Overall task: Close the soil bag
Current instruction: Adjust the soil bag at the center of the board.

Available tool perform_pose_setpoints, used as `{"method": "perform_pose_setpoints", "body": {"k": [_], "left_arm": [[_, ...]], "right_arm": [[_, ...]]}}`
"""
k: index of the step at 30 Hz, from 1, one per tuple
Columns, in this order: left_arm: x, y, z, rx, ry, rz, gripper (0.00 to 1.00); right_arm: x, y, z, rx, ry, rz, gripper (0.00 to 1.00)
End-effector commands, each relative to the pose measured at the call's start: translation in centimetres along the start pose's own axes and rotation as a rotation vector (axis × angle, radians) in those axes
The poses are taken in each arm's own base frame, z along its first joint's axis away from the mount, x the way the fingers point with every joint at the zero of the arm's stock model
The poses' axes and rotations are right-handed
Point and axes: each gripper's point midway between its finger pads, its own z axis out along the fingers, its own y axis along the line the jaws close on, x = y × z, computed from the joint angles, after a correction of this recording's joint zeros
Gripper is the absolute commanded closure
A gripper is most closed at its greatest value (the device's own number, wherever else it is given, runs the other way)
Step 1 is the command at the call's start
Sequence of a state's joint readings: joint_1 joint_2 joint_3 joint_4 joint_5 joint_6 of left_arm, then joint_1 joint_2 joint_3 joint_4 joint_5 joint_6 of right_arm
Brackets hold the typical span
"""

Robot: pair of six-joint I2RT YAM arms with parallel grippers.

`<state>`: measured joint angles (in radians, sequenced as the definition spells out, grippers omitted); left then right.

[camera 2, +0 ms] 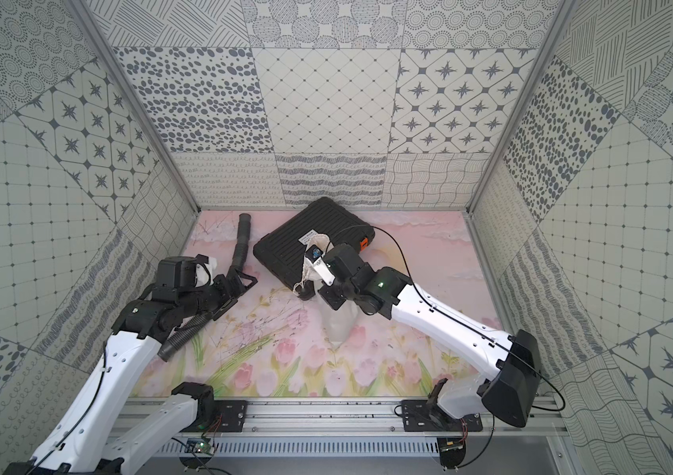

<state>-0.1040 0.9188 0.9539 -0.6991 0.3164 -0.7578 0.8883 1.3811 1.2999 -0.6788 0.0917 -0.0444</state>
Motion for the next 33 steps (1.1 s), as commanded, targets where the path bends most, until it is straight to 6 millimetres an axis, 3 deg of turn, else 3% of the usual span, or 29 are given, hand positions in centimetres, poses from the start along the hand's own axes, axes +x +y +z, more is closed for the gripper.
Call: {"method": "perform_pose_setpoints", "body": {"k": [1, 9, 13, 18, 25, 33], "left_arm": [[-1.5, -6.6, 0.3, 0.286, -0.038, 0.188, 0.07], [-2.7, -11.5, 2.1, 0.421, 0.065, 0.165, 0.07], [-3.1, -14.2, 3.3, 0.473, 0.121, 0.192, 0.12], [-2.6, -15.9, 5.5, 0.458, 0.193, 0.253, 0.17], [-1.7, -15.0, 8.3, 0.399, 0.255, 0.285, 0.25], [0.5, -14.1, 9.3, 0.374, 0.309, 0.341, 0.28]], "right_arm": [[-1.7, 0.8, -1.5, -0.101, -0.085, 0.031, 1.0], [-2.9, 2.2, -2.8, -0.234, -0.146, -0.073, 1.0], [-2.9, 2.1, -3.1, -0.258, -0.157, -0.082, 1.0], [-2.4, 2.4, -3.0, -0.276, -0.147, -0.064, 1.0], [-1.8, 2.1, -3.8, -0.257, -0.154, -0.052, 1.0], [-0.8, 1.8, -4.0, -0.232, -0.146, -0.048, 1.0]]}}
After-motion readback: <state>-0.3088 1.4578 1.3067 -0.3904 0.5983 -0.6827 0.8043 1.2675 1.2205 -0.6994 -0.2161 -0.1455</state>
